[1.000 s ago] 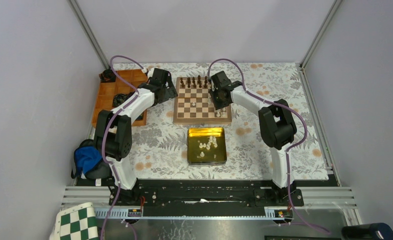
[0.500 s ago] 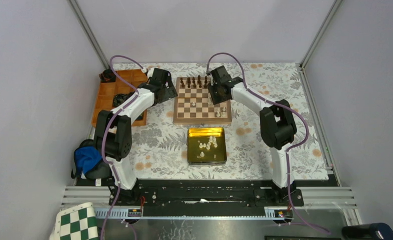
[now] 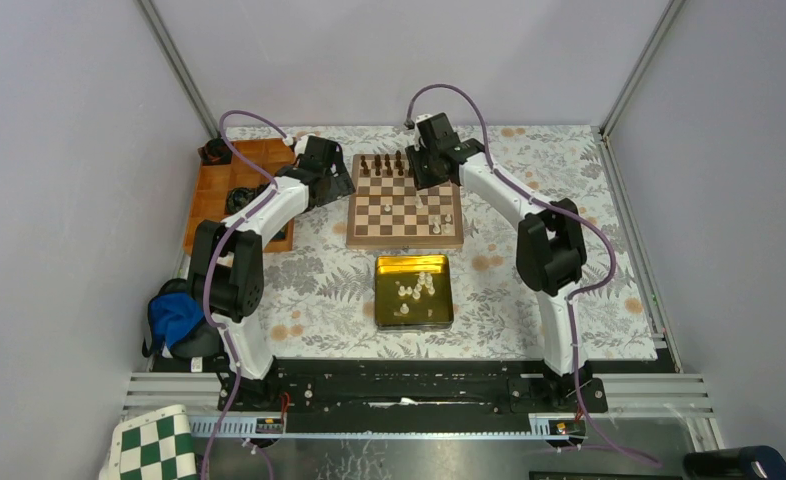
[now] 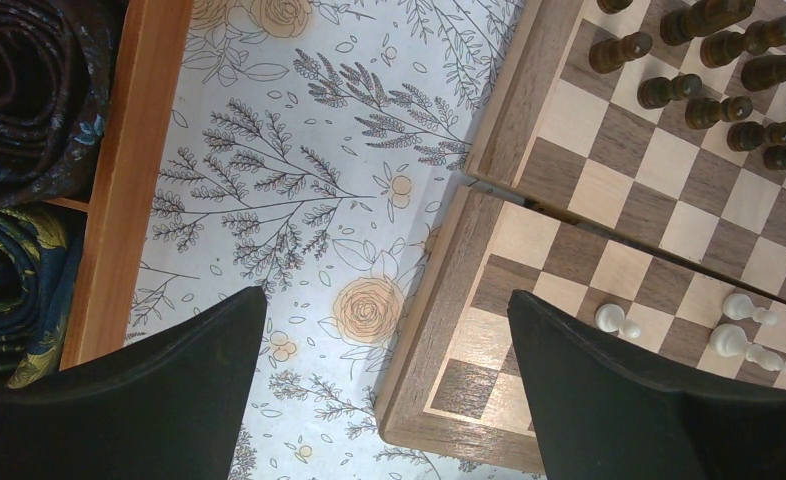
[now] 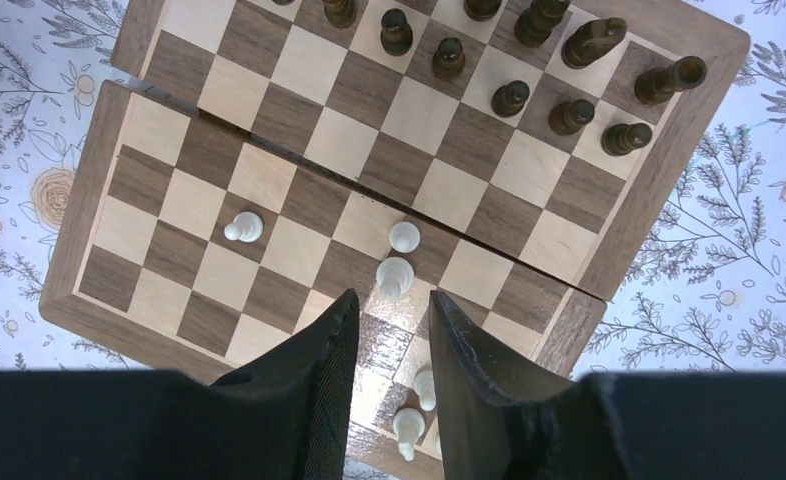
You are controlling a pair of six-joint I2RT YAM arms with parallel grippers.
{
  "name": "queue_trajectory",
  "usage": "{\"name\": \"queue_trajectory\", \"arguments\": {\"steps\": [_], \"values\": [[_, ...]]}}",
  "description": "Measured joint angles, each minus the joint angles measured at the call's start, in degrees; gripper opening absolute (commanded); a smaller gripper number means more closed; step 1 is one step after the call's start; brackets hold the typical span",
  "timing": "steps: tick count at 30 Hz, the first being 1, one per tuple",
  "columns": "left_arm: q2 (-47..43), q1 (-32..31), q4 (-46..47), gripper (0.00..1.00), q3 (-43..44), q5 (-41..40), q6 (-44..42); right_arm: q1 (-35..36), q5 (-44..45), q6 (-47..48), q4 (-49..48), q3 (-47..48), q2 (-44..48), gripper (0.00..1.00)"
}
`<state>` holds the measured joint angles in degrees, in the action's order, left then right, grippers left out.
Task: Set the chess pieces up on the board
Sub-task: Pick up the chess piece from the chessboard.
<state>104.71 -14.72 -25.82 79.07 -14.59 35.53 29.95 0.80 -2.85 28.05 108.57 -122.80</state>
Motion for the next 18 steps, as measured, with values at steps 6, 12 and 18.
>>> {"name": "queue_trajectory", "arguments": {"steps": [6, 12, 18], "values": [[0.0, 0.0, 0.0, 0.99, 0.0, 0.0, 0.0, 0.3, 0.0, 0.0, 0.4, 0.9, -2.8, 0.39], [0.0, 0.0, 0.0, 0.99, 0.0, 0.0, 0.0, 0.4, 0.0, 0.0, 1.7, 1.3, -4.9, 0.39], [0.0, 0.0, 0.0, 0.99, 0.0, 0.0, 0.0, 0.4, 0.0, 0.0, 2.1, 1.8, -6.3, 0.39]]}}
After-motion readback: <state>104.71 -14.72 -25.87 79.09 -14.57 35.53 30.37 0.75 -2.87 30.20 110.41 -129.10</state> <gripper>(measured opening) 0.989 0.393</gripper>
